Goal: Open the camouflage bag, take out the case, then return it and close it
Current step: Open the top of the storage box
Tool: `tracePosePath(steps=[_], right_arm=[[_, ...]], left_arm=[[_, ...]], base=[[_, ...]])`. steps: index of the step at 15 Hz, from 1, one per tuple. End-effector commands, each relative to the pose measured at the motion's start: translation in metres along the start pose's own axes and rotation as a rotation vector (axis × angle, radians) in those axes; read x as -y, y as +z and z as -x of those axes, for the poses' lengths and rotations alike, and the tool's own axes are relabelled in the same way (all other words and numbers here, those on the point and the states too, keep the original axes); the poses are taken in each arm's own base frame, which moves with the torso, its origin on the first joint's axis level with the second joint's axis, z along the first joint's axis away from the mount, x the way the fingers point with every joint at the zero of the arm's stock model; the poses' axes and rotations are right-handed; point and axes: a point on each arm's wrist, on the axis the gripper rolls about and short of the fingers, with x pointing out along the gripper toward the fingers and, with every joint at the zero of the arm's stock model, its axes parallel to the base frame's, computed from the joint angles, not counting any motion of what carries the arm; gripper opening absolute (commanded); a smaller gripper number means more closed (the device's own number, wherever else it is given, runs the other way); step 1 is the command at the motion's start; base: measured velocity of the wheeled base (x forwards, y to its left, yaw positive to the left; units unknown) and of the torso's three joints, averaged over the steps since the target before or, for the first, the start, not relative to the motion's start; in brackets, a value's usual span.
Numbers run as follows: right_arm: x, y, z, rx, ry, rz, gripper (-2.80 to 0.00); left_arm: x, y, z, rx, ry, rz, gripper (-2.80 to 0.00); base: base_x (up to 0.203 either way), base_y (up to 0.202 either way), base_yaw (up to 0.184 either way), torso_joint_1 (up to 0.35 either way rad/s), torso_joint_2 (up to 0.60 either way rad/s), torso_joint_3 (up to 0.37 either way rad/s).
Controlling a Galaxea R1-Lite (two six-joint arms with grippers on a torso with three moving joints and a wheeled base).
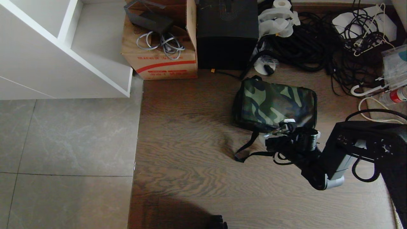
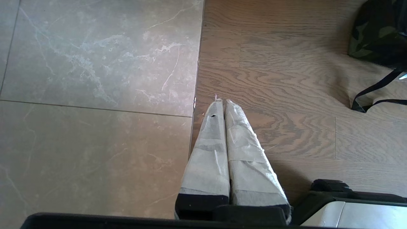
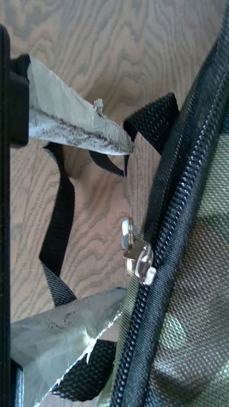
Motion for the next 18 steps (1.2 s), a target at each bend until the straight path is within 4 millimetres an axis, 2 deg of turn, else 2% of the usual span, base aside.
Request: tracePosePath(steps=[1,11,14,18], right_arm=[[0.002,-0.008,-0.003,-0.01,-0.004,-0.002,0.0],[0.005,-0.007,-0.008,0.004,-0.011,-0.003,0.0],[0.014,-0.004,-0.007,0.007,-0.031,-0.003,0.0],[0.016,-0.003,-0.01,0.018,-0.036,-0.004,0.0]], left_arm=[[0.0,-0.003,-0.001,-0.008,0.001,0.0,-2.8],[0.0,-0.003,-0.001,-0.008,0.001,0.0,-2.8],[0.0,-0.003,-0.001,-0.008,0.001,0.0,-2.8],[0.0,-0.003,-0.001,-0.01,0.001,0.0,-2.8]], base=[[0.0,0.0,0.0,0.0,0.0,0.0],[0.0,0.0,0.0,0.0,0.0,0.0],[0.0,0.0,0.0,0.0,0.0,0.0],[0.0,0.0,0.0,0.0,0.0,0.0]])
